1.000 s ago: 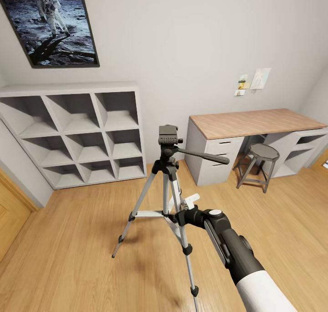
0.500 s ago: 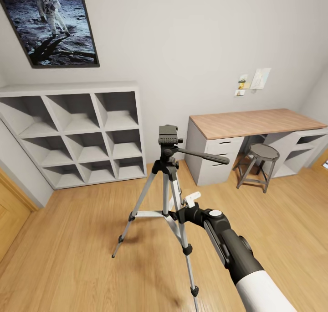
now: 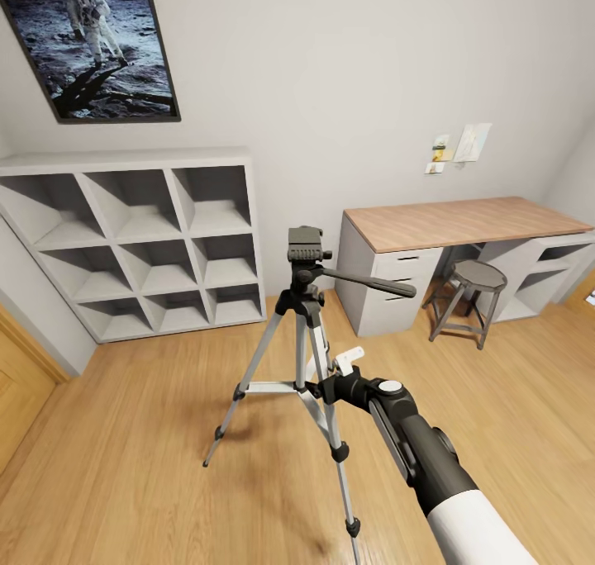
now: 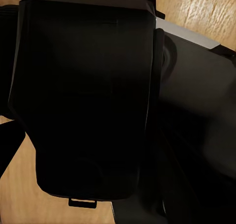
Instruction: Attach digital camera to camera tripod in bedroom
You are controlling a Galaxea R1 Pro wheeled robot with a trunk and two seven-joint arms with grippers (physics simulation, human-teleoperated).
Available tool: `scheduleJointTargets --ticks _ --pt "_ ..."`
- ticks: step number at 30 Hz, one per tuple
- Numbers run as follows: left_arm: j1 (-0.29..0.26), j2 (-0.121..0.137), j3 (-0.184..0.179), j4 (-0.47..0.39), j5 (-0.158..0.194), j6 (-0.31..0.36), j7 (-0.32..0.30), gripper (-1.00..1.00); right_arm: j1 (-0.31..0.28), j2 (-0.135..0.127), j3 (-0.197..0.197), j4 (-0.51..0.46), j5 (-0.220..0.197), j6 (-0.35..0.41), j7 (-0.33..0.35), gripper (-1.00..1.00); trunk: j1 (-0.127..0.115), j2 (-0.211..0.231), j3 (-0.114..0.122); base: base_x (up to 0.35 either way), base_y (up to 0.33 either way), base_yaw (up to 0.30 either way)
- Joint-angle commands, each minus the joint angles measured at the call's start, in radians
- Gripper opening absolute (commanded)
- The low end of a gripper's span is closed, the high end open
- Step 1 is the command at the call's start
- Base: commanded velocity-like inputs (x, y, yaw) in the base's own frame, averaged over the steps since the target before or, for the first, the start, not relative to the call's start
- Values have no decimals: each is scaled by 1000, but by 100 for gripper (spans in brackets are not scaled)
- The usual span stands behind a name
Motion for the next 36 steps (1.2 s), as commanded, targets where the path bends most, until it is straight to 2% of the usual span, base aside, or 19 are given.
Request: scheduleJointTargets --ticks 1,3,4,10,18,19,20,21,22,25,26,28,29,30,31,32,34,36 --pt "-1 0 1 0 2 2 0 -100 -1 0 -1 -1 7 5 7 100 0 -2 -2 0 0 0" --pt "-1 0 1 0 2 2 0 -100 -1 1 0 0 3 8 8 100 0 -2 -2 0 0 0" --pt "-1 0 1 0 1 2 0 -100 -1 1 2 3 2 9 9 -100 0 -2 -2 0 0 0" --pt "-1 -1 1 -1 0 3 1 -100 -1 6 -4 88 -1 3 10 -100 0 -2 -2 0 0 0" --pt "-1 2 -2 -7 -7 4 4 -100 -1 0 -8 101 1 -50 10 -100 0 -2 -2 0 0 0" --pt "-2 10 -5 -52 -12 13 4 -100 -1 -5 -7 101 1 -56 11 -100 0 -2 -2 0 0 0" --pt "-4 25 -6 -159 -15 49 3 -100 -1 -8 -7 101 1 -57 11 -100 0 -2 -2 0 0 0" --pt "-5 36 -7 -237 -16 100 2 -100 -1 -8 -7 101 1 -57 11 -100 0 -2 -2 0 0 0" --pt "-6 48 -7 -330 -16 183 2 -100 -1 -9 -7 101 1 -57 11 -100 0 -2 -2 0 0 0" --pt "-12 96 -5 -689 -17 550 5 -100 -1 -9 -8 97 1 -58 11 -100 0 -2 -2 0 0 0" --pt "-14 102 -5 -753 -17 613 5 -100 -1 -9 -8 97 1 -58 11 -100 0 -2 -2 0 0 0" --pt "-25 123 -1 -1014 -15 870 6 -100 -1 -10 -8 94 1 -58 10 -100 0 -2 -2 0 0 0" --pt "-52 127 -1 -1076 -14 925 5 -100 -1 -10 -8 92 1 -58 10 -100 0 -2 -2 0 0 0" --pt "-77 128 0 -1098 -14 944 5 -100 -1 -10 -7 92 1 -58 10 -100 0 -2 -2 0 0 0" --pt "-221 131 0 -1119 -10 990 5 -100 -1 -10 -7 91 1 -58 10 -100 0 -2 -2 0 0 0" --pt "-262 131 0 -1106 -9 997 5 -100 -1 -10 -7 90 1 -58 10 -100 0 -2 -2 0 0 0" --pt "-450 132 1 -989 -8 1012 5 -100 -1 -10 -7 88 1 -58 10 -100 0 -2 -2 0 0 0" --pt "-682 134 0 -804 -8 1017 5 -100 -1 -10 -7 85 0 -58 10 -100 0 -2 -2 0 0 0"
